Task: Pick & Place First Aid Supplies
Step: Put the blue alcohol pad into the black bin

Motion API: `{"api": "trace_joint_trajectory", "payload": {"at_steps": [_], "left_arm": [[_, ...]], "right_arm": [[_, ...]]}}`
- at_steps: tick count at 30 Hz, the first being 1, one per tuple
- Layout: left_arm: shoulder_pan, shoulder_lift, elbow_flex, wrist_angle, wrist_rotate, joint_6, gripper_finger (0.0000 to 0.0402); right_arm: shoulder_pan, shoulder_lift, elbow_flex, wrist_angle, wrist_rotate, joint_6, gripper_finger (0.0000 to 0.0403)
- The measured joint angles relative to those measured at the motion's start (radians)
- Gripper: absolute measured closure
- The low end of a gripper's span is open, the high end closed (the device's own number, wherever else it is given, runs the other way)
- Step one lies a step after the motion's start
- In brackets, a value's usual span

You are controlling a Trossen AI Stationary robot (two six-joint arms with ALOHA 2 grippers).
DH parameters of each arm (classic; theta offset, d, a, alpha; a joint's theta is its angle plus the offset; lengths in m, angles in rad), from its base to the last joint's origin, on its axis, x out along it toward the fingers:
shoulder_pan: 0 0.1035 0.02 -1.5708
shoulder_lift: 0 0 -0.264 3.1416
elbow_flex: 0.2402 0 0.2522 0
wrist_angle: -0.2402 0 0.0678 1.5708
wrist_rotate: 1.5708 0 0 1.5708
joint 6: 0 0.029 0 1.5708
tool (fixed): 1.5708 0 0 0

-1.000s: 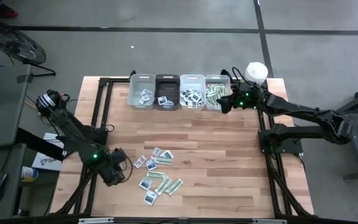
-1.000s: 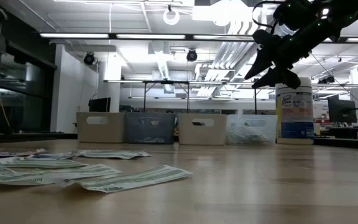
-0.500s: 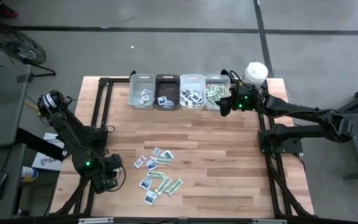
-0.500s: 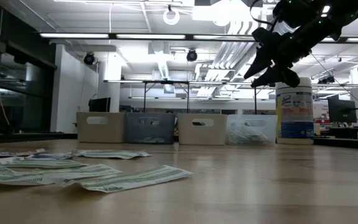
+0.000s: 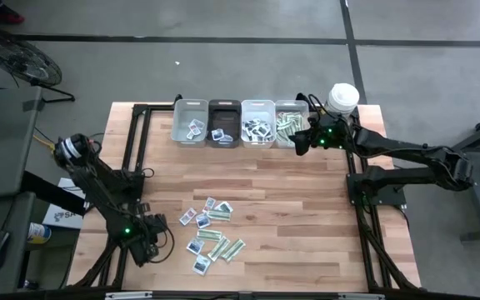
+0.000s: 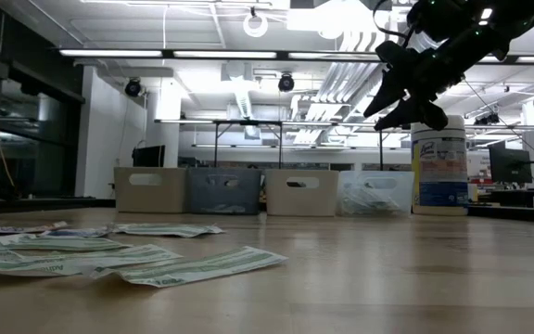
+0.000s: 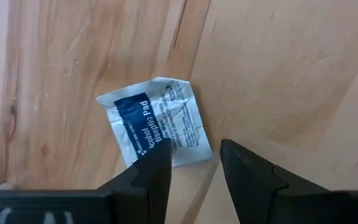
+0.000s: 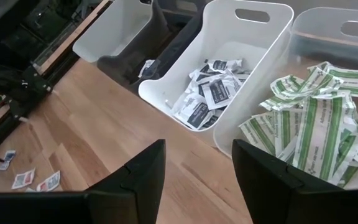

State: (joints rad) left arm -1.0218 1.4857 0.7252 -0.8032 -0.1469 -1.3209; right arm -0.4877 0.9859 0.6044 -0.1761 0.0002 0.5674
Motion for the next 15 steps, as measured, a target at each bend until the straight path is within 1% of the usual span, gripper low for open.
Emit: {"api": "trace_joint_trajectory", "payload": {"at_steps": [9, 12, 15], "left_arm": [[0.0, 0.055, 0.003, 0.013, -0.001, -0.018, 0.0266], [0.0, 0.074, 0.003, 0.011, 0.004, -0.028, 0.0285], [0.0, 0.092, 0.004, 0.016, 0.004, -0.046, 0.0315]], "right_arm": [[0.0, 0.0, 0.0, 0.0, 0.01, 0.01, 0.0224], [0.0, 0.0, 0.0, 0.0, 0.012, 0.019, 0.0224], [0.0, 0.0, 0.0, 0.0, 0.012, 0.019, 0.0224]]}}
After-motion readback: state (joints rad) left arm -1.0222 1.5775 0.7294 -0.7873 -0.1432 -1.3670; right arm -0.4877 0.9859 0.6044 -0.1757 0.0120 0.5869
